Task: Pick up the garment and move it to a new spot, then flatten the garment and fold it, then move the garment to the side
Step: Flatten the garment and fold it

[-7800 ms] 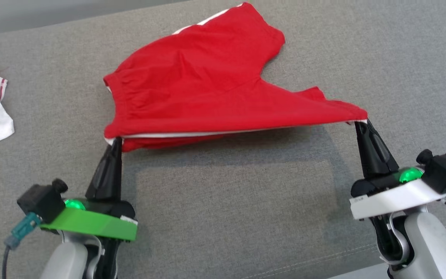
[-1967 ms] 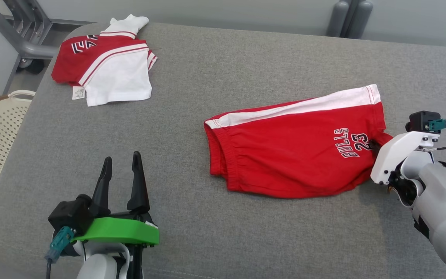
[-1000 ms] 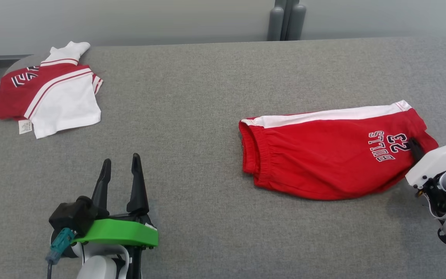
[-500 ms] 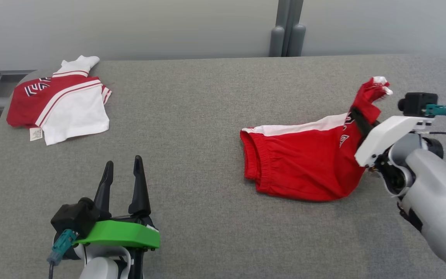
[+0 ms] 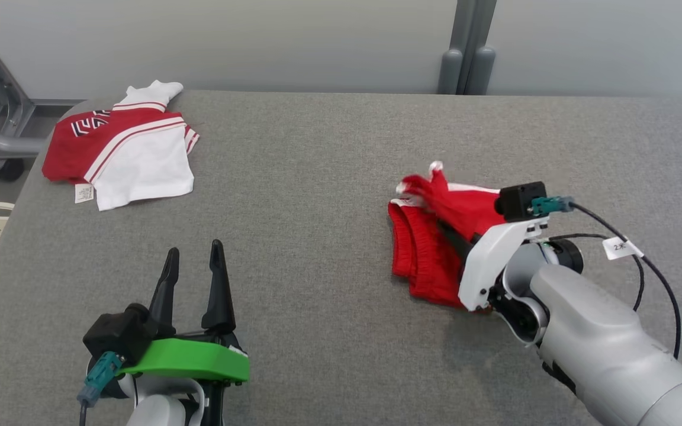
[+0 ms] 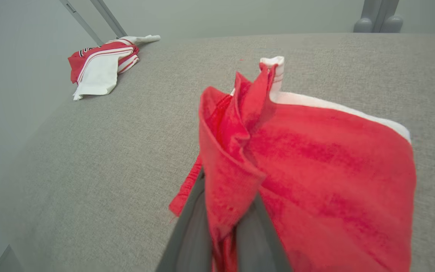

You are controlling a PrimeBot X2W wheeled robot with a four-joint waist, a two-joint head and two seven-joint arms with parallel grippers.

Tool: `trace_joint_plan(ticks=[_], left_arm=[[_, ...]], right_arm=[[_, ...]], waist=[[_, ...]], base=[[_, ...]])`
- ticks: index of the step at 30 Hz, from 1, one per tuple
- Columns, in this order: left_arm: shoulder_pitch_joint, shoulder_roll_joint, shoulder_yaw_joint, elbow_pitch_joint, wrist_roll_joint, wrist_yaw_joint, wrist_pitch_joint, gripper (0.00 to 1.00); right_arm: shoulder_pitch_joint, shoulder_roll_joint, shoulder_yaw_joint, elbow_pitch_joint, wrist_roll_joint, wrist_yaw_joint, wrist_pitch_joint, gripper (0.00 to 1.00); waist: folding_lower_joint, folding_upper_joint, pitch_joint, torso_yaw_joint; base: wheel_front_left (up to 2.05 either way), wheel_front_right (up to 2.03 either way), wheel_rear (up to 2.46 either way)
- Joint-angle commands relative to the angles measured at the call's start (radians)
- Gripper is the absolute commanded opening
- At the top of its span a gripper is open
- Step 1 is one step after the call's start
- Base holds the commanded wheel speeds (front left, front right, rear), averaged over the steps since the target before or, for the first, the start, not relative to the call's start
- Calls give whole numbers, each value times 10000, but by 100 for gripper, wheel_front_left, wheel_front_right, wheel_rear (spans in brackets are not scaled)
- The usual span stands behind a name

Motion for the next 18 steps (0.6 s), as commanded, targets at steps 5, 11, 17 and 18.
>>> trace_joint_plan(ticks=[5,11,17,18], left_arm=[[152,18,-9,2,-25,17,-2,100],[182,17,-44,46,-54,34,-2,100],[227,17,-56,99,-26,-3,-2,100],[221,17,-62,105,-21,-9,-2,100]], right_arm=[[312,223,329,235,-357,0,64,0],[354,479,530,572,-693,0,-156,0],[313,653,697,888,-1053,0,-475,0],[316,696,712,935,-1094,0,-497,0]], waist=[[0,0,6,93],[0,0,-25,103],[0,0,-70,63],[0,0,-74,57]], base=[[0,0,0],[0,0,0],[0,0,0],[0,0,0]])
